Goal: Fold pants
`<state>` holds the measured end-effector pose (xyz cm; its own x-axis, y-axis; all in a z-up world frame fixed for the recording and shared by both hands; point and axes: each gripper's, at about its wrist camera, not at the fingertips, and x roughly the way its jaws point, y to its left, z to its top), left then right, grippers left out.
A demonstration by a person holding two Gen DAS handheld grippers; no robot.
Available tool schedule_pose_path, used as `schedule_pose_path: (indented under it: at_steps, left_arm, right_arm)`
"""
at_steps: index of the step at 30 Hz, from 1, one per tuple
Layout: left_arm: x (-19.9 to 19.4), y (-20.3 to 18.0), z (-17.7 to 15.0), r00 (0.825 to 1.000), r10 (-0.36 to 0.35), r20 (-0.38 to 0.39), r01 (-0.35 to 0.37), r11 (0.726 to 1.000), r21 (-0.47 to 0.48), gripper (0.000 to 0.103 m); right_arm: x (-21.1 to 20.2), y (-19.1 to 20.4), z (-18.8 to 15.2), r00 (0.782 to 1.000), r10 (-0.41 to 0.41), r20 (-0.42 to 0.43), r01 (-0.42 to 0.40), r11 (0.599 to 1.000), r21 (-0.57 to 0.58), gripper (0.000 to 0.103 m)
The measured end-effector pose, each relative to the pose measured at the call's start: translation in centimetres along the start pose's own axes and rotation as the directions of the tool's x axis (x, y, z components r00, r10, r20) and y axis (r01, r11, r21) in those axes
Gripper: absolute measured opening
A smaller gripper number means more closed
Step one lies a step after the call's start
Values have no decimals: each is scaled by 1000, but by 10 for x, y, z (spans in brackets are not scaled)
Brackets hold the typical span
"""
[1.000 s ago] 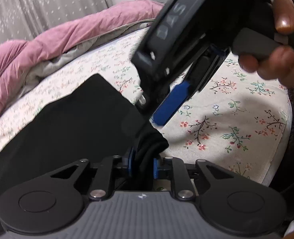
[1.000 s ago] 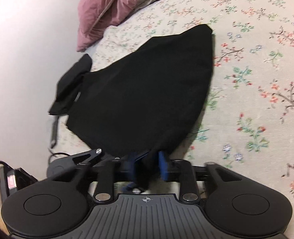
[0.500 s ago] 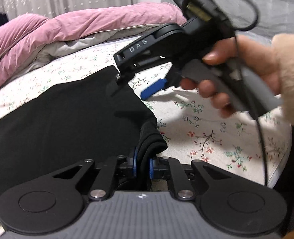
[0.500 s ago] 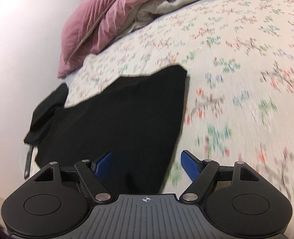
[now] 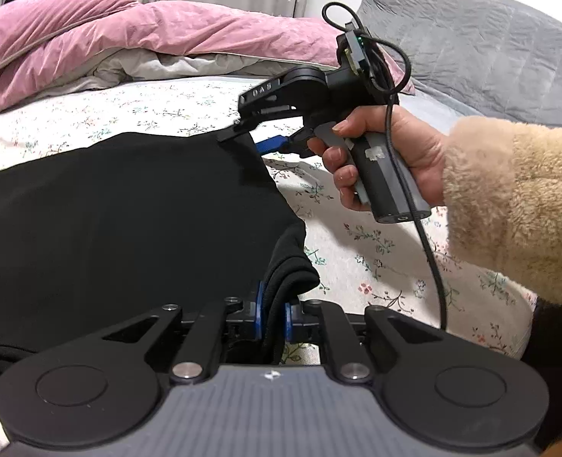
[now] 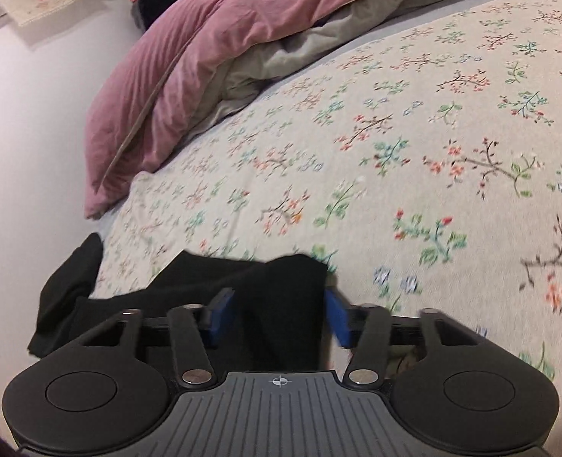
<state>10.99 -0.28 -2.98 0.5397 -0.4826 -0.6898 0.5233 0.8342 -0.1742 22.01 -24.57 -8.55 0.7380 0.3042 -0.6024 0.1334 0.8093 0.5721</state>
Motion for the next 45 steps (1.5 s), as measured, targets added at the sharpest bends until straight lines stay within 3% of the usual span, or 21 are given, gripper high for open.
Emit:
schedule_pose_path:
  at_steps: [6,9,23,26,32,45]
  left_arm:
    - [-18,13,6,999,-10,52,14,997,-74,34]
    - [-31,23,10,997,-4,80,15,991,-136,34]
    - [-102,89,14,973,83,216,11,915,-402,33]
    - [-114,109,11,968,106,228,15,883,-470,33]
    - [-130,160,0,962,152,227,21,787,-617,33]
    - [-167,242,-39,939,276,206,-7,613,-790,33]
  right_arm:
    - [1,12,9,999,-39,-5,38,998,-51,18]
    - [-5,24,15,999,-34,-5,34,998,-57,14]
    - [17,114,50,998,57,-3,-57,998,-28,12]
    - [33,137,53,996,83,-11,-83,996,-30,12]
    - [76,192,45,992,116,-50,-120,990,-80,12]
    - [174,289,5,977,145,-155,-167,976,-138,12]
